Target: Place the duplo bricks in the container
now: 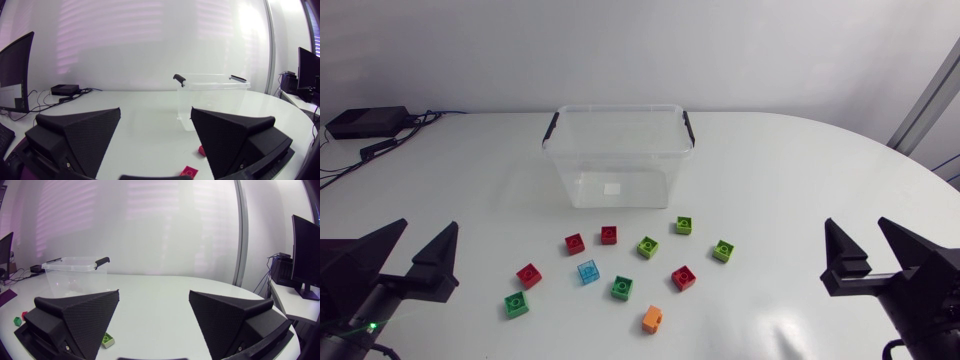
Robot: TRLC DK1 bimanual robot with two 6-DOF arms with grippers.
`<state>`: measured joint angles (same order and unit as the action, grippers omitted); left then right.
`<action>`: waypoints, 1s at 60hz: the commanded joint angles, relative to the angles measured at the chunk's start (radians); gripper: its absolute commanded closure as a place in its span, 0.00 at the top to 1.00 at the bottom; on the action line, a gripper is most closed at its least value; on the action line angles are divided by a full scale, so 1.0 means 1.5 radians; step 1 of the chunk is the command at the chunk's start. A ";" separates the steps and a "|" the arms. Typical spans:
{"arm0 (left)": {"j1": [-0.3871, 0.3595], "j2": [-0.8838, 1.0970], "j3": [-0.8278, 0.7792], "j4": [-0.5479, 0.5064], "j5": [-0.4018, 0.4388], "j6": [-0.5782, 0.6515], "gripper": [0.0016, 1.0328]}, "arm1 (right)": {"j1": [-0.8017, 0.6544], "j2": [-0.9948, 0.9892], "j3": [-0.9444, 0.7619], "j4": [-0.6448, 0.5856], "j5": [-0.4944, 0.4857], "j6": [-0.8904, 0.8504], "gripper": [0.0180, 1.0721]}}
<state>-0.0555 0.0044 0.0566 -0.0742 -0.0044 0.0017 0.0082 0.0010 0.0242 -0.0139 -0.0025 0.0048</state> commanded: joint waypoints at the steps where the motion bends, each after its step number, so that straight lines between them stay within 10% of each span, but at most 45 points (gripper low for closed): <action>1: -0.002 0.037 0.073 -0.012 0.002 0.008 0.95 | 0.009 0.010 0.025 0.009 -0.001 0.016 0.95; 21: -0.009 0.527 0.317 -0.161 0.035 0.013 0.91 | 0.036 0.289 0.178 0.015 -0.009 0.051 0.95; 34: -0.053 0.772 0.438 -0.329 0.076 0.214 0.90 | 0.045 0.439 0.262 -0.047 -0.021 0.076 0.95; 60: -0.090 0.937 0.462 -0.345 0.152 0.439 0.88 | 0.047 0.674 0.443 -0.311 -0.156 -0.019 0.95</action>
<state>-0.1867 1.3525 0.7071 -0.5789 0.2131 0.5777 0.0784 0.9558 0.6445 -0.4522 -0.2062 0.0311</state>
